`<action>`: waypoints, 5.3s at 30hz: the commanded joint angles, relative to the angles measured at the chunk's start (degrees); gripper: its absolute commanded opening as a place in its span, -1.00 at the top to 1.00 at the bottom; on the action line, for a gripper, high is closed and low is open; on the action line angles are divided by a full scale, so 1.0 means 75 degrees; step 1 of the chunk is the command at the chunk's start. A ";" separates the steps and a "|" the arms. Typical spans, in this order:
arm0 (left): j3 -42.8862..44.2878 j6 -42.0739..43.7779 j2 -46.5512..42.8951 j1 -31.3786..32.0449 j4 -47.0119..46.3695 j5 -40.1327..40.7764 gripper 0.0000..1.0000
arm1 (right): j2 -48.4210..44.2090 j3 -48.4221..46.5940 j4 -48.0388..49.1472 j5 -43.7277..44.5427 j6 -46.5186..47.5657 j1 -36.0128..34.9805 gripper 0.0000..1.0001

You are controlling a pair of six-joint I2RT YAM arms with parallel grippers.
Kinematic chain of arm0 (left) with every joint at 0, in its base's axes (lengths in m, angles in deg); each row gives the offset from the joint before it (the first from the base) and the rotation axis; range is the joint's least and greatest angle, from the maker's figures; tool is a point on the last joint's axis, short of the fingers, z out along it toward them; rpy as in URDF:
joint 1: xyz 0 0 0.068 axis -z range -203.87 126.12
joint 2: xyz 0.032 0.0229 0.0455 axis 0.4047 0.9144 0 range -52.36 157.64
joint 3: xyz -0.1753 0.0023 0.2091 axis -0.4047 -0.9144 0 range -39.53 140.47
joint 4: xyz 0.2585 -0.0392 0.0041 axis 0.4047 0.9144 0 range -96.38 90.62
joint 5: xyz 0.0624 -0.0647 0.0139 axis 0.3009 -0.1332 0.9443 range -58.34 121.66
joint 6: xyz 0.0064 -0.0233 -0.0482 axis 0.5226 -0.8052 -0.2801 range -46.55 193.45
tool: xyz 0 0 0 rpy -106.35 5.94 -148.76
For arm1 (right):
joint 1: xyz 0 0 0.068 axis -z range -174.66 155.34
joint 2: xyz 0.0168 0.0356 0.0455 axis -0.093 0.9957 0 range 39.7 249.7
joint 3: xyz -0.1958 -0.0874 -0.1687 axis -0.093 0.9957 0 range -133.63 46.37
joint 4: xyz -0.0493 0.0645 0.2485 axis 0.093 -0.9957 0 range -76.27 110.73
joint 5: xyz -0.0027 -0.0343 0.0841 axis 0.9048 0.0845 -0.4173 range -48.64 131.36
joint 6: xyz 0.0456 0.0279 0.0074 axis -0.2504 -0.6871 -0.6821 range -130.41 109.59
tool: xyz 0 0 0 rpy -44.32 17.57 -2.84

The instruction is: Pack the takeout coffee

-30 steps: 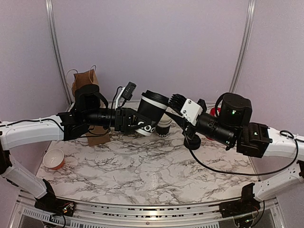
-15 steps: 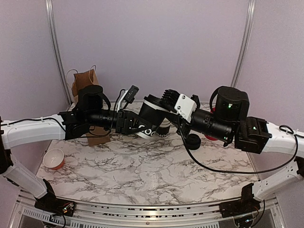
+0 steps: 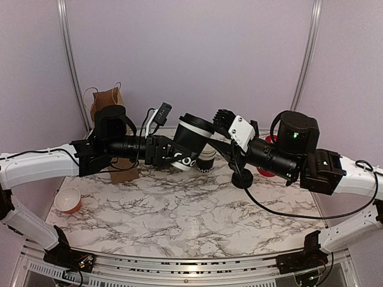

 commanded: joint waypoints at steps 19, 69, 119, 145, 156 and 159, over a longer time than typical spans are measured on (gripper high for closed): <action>0.0638 -0.0223 0.0078 0.0191 -0.0760 -0.0265 -0.24 | 0.0668 -0.0419 -0.0818 -0.0240 0.0202 -0.0563 0.64; 0.0255 0.3344 -0.0630 0.0729 0.1491 0.5245 -0.31 | 0.0496 -0.1427 -0.2009 -0.3194 -0.2937 0.2132 -0.23; 0.0480 0.5007 0.0025 0.2254 0.2039 0.6919 -0.33 | 0.2844 -0.3301 -0.4050 -0.8068 -0.4897 0.3437 -1.00; 0.0320 0.4801 0.0044 0.2254 0.2047 0.7312 -0.99 | 0.2813 -0.2906 -0.4018 -0.7394 -0.5045 0.3433 -0.11; 0.0087 0.4602 0.0003 0.2202 0.2053 0.7312 -0.98 | 0.2053 -0.1856 -0.4891 -0.5646 -0.5021 0.3860 -0.10; 0.0050 0.4489 -0.0020 0.2145 0.2025 0.7253 -0.98 | 0.1628 -0.1153 -0.5263 -0.4568 -0.5168 0.3904 -0.10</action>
